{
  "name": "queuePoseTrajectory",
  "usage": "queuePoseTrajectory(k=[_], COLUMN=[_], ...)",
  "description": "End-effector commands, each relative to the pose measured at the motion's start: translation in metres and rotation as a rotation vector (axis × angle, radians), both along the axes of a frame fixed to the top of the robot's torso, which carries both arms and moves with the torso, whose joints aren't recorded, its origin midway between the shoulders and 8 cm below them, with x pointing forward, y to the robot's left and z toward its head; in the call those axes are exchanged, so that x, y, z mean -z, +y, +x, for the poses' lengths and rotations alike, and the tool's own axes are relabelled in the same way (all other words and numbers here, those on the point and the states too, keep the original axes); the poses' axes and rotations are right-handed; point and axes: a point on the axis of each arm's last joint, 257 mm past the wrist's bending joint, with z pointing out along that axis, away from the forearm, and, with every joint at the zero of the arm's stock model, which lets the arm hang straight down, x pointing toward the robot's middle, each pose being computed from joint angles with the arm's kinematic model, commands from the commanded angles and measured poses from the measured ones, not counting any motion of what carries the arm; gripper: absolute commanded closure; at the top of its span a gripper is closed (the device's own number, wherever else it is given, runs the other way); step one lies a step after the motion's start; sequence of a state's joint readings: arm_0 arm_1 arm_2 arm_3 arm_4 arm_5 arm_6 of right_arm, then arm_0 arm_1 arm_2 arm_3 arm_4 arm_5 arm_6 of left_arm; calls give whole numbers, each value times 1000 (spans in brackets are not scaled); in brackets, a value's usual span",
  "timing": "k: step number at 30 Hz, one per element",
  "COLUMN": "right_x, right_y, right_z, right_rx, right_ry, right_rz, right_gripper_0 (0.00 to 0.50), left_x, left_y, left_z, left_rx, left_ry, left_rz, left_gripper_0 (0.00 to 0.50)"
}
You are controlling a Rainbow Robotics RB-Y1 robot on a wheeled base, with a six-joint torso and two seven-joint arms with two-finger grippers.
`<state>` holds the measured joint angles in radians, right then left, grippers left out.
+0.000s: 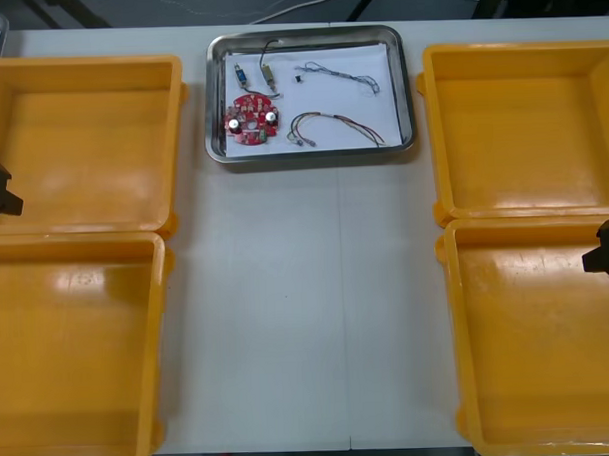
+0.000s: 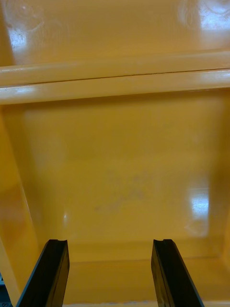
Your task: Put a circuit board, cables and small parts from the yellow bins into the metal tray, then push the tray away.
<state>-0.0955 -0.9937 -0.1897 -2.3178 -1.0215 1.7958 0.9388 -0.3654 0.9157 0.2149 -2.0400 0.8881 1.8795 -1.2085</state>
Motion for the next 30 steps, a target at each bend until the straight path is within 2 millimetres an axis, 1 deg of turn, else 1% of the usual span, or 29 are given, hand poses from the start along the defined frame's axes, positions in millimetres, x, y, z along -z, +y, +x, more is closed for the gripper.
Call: queuePoseTrajectory(k=[1,30], right_x=[-7,-7], right_y=[0,0], right_z=[1,1], right_rx=[-26,-26], right_ry=[-34,-34], right_rz=[-12,-12], right_gripper_0=[0,0], left_x=[-7,-7], left_y=[-2,-2], left_z=[0,0], left_rx=[34,34], left_ry=[-30,-30], left_rz=[11,11], left_gripper_0=[0,0])
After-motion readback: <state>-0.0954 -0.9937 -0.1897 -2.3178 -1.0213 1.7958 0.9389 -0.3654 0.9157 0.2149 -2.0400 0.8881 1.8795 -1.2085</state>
